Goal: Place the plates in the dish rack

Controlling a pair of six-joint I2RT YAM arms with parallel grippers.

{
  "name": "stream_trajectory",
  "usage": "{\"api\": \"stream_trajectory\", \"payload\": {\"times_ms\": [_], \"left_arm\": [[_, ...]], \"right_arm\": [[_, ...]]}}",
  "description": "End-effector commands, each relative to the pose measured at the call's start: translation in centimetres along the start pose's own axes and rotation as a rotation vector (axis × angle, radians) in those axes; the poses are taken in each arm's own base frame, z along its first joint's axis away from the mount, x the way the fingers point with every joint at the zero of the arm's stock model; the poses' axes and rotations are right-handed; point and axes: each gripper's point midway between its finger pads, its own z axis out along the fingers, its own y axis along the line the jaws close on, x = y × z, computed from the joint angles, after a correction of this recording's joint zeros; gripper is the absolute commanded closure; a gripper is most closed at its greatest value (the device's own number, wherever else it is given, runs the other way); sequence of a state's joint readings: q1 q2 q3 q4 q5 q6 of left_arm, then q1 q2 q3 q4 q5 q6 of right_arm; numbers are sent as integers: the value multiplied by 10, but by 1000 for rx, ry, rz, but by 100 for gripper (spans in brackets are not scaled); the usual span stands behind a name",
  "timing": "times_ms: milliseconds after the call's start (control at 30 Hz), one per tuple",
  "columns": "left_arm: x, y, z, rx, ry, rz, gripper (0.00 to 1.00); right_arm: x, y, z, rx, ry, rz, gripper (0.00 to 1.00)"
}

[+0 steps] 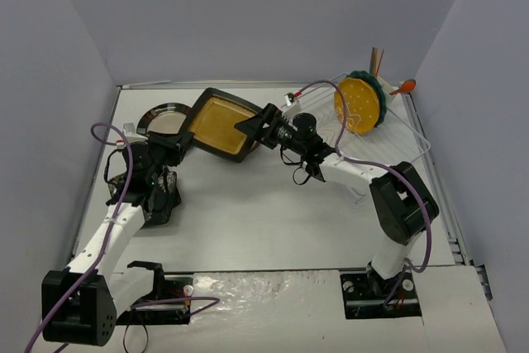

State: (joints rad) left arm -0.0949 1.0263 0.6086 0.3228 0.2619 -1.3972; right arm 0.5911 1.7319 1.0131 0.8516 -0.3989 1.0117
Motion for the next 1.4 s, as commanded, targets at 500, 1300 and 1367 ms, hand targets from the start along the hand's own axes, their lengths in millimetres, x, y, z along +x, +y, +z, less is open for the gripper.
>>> {"api": "stream_trajectory", "payload": {"times_ms": [500,1300,1367], "left_arm": [[-5,-75,-28,274,-14,16,99],[-41,15,-95,-390,37,843,5],[-48,17,-99,-417,33,918,5]], "right_arm": [[-35,72,-9,-184,-115,-127,100],[-223,48,-185,629,-238,-1070,100],[-246,41,-210,787,-240,-1203,100]]}}
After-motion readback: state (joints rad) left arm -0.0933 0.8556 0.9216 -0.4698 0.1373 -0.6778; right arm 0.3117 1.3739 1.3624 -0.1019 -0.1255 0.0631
